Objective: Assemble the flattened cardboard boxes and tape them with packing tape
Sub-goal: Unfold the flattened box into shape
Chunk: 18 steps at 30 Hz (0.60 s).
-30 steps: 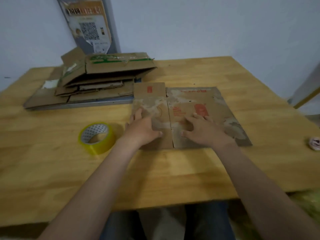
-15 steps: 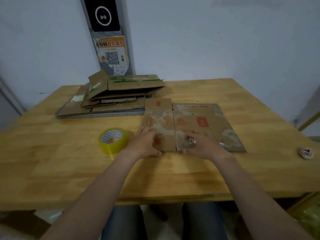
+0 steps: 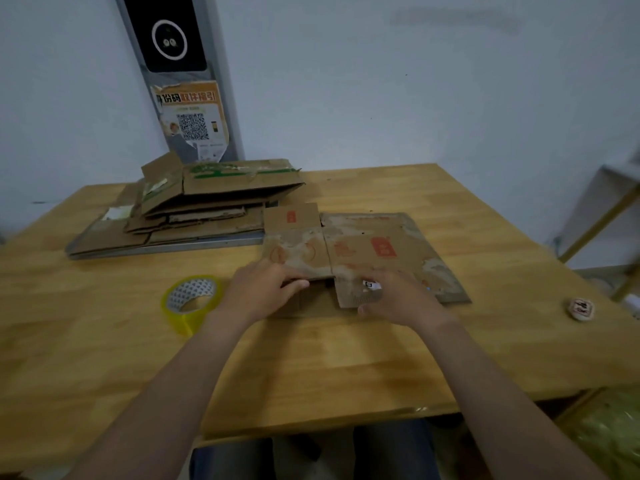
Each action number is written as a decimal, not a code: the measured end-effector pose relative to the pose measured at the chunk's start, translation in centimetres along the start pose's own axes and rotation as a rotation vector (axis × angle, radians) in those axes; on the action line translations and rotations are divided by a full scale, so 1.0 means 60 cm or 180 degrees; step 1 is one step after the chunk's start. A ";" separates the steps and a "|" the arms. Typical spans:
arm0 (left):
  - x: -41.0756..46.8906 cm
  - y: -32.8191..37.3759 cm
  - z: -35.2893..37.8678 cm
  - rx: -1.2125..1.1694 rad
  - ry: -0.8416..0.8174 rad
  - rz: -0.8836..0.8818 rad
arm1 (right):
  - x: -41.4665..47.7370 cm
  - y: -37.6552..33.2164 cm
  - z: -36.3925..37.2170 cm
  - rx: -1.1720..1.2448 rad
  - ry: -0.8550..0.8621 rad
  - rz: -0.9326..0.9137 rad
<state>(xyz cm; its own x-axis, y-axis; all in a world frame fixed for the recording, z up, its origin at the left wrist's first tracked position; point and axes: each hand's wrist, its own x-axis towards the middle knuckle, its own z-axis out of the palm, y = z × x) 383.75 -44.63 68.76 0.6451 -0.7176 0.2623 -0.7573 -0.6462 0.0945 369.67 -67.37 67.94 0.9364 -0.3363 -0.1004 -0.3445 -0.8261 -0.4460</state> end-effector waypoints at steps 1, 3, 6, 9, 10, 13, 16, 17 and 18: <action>0.001 0.004 -0.005 0.0024 0.0156 -0.0029 | -0.003 -0.002 -0.006 0.0053 0.0111 -0.0024; 0.005 0.010 -0.020 -0.0073 0.0461 -0.0089 | -0.011 -0.009 -0.021 0.0030 0.0441 -0.0064; 0.019 0.025 -0.054 -0.0515 0.0806 -0.0194 | -0.030 -0.025 -0.046 -0.0257 0.1044 -0.0257; 0.038 0.044 -0.090 -0.0930 0.0948 -0.0305 | -0.041 -0.051 -0.070 -0.0594 0.1382 -0.0836; 0.044 0.050 -0.102 -0.0987 0.0974 -0.0349 | -0.044 -0.063 -0.078 -0.0535 0.1418 -0.0957; 0.057 0.064 -0.139 -0.1060 0.1052 -0.0502 | -0.045 -0.099 -0.103 -0.0465 0.1441 -0.1207; 0.060 0.062 -0.175 -0.1050 0.1162 -0.0692 | -0.039 -0.122 -0.131 -0.0692 0.1526 -0.1381; 0.060 0.058 -0.186 -0.1101 0.1207 -0.0767 | -0.037 -0.126 -0.140 -0.0719 0.1557 -0.1430; 0.062 0.052 -0.197 -0.1205 0.1236 -0.0848 | -0.036 -0.131 -0.148 -0.0738 0.1568 -0.1477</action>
<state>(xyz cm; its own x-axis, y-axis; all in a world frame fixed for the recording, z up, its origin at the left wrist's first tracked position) 382.58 -46.27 81.38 0.7873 -0.3506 0.5072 -0.6043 -0.6022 0.5217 369.76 -64.19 79.57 0.8695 -0.0468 0.4918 0.0255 -0.9899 -0.1392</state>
